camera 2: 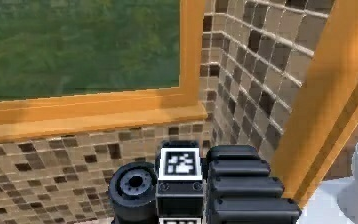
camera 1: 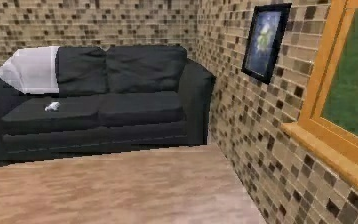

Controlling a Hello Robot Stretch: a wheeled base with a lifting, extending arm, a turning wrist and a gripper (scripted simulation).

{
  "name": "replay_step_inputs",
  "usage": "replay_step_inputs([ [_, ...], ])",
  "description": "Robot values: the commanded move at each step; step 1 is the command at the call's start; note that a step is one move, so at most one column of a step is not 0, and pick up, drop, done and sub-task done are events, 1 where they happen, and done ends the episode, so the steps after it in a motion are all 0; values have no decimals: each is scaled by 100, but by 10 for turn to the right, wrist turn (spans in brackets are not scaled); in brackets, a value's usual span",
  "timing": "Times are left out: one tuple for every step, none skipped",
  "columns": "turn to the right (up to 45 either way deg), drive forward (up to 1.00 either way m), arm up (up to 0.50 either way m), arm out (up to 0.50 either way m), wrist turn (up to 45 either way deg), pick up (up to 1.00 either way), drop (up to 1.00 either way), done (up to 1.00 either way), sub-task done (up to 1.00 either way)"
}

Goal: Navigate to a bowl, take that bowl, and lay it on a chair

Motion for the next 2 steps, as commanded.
replay_step_inputs([
  [0, 60, 0, 0, 0, 0, 0, 0, 0],
  [-450, 0, 0, 0, 0, 0, 0, 0, 0],
])
